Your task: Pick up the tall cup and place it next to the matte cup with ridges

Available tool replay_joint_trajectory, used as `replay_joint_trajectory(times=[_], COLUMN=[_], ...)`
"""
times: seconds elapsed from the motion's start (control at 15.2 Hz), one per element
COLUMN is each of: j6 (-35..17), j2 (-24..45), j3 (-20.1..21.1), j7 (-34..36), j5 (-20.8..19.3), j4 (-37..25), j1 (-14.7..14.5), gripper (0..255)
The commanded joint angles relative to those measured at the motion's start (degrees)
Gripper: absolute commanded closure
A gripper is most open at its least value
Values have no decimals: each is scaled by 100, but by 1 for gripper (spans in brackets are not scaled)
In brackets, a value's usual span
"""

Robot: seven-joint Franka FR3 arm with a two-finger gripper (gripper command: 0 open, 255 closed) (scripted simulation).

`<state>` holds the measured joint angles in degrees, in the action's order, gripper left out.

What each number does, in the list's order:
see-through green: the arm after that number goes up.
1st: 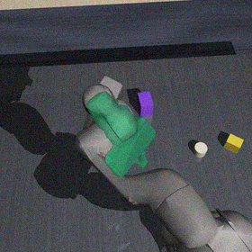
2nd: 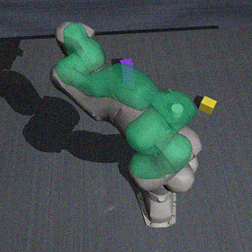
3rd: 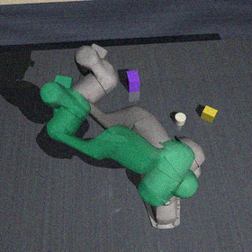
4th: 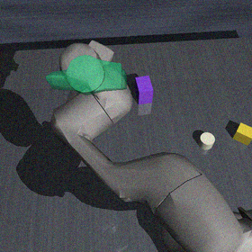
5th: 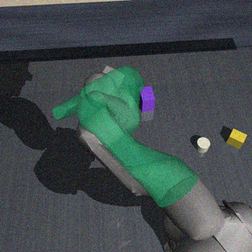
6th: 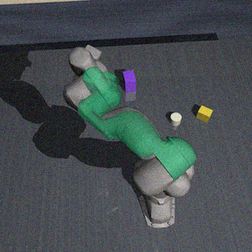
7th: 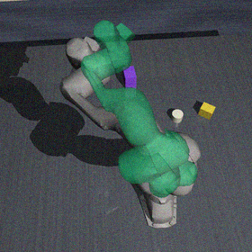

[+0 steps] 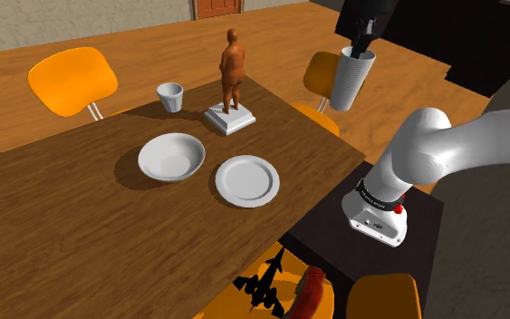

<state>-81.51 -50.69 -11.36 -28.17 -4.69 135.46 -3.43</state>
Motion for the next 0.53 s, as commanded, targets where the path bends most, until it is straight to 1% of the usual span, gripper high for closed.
replay_joint_trajectory(times=[0.0, 0.46], j6=[-249, -963], j2=[333, 1683], j3=[76, 363], j7=[114, 508], j5=[111, 484], j4=[-88, -728], j1=[-85, -387], gripper=[255, 255])
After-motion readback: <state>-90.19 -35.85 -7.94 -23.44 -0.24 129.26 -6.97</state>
